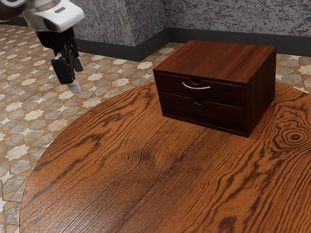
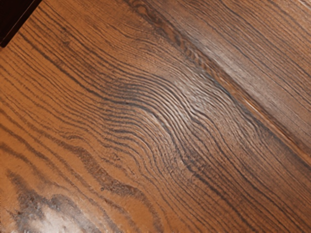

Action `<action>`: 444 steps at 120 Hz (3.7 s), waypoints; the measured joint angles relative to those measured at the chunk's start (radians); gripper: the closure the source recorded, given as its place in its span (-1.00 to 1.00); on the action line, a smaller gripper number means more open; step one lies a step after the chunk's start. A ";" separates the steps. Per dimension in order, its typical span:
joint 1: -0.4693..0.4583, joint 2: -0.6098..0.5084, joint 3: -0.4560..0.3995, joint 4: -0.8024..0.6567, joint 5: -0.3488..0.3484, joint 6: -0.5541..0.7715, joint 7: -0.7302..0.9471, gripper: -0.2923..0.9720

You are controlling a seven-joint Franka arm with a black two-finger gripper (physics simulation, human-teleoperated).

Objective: Pull the drawer handle with one arm to open the drawer

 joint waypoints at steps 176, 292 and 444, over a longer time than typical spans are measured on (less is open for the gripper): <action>0.068 0.582 -0.106 0.339 -0.321 0.483 0.602 -0.12; 0.116 0.719 -0.203 0.380 -0.362 0.662 0.716 0.47; 0.064 -0.182 -0.168 -0.295 -0.073 0.393 0.568 0.03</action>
